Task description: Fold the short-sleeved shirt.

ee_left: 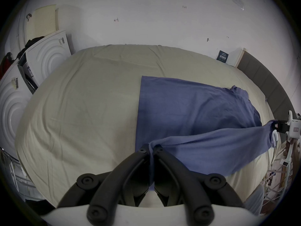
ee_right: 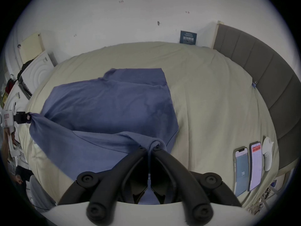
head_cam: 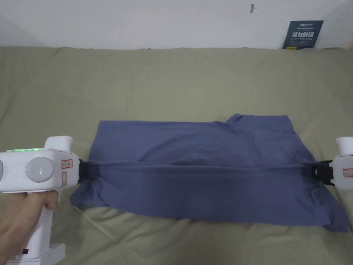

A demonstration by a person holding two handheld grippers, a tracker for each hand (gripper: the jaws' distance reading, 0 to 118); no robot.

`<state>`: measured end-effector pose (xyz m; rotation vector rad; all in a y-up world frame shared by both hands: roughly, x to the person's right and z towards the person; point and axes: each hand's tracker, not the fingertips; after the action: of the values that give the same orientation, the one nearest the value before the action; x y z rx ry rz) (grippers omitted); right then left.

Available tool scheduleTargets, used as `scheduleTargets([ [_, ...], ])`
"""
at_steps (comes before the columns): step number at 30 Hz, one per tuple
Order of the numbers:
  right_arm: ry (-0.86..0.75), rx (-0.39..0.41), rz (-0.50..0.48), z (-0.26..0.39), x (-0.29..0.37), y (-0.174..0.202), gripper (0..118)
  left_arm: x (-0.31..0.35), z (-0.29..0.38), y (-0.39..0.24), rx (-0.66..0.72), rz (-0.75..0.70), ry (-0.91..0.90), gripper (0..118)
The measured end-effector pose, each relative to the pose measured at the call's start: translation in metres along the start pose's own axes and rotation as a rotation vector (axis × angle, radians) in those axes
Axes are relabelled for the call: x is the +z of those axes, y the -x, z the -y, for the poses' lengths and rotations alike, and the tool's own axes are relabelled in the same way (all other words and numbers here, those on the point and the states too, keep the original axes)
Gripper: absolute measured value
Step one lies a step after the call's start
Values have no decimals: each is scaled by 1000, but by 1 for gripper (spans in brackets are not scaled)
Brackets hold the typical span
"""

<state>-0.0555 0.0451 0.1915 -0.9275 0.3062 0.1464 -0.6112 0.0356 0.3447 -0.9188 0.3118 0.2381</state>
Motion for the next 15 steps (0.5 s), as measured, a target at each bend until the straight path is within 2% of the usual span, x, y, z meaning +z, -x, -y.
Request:
scheduleTargets([
  [1,18,-12,-6,-2,-9,0,6,-9,-2,-2,-8,-3,18,1],
  [3,29,-13,0,-4,-22,1,23,-24,-3,-5,-19,-8,48,13],
  [4,52,-18,7,-4,-27,0,23,-30,-3,-6,-17,-12,60,13],
  [5,71,-30,35,-3,-31,1,59,-34,-2,-7,-17,-35,64,47],
  [6,77,-39,47,0,-33,0,100,-36,0,-5,-5,-51,60,96],
  [7,72,-64,35,5,-31,-1,118,-38,4,-2,12,-64,74,118],
  [8,11,-97,37,11,-21,-3,117,-31,7,2,42,-61,43,115],
  [13,52,-83,15,49,16,-12,117,4,30,18,40,-57,56,113],
  [14,48,-75,9,61,26,-10,117,14,39,23,45,-57,50,109],
  [15,54,-63,-4,69,34,-8,111,23,47,27,62,-49,42,99],
])
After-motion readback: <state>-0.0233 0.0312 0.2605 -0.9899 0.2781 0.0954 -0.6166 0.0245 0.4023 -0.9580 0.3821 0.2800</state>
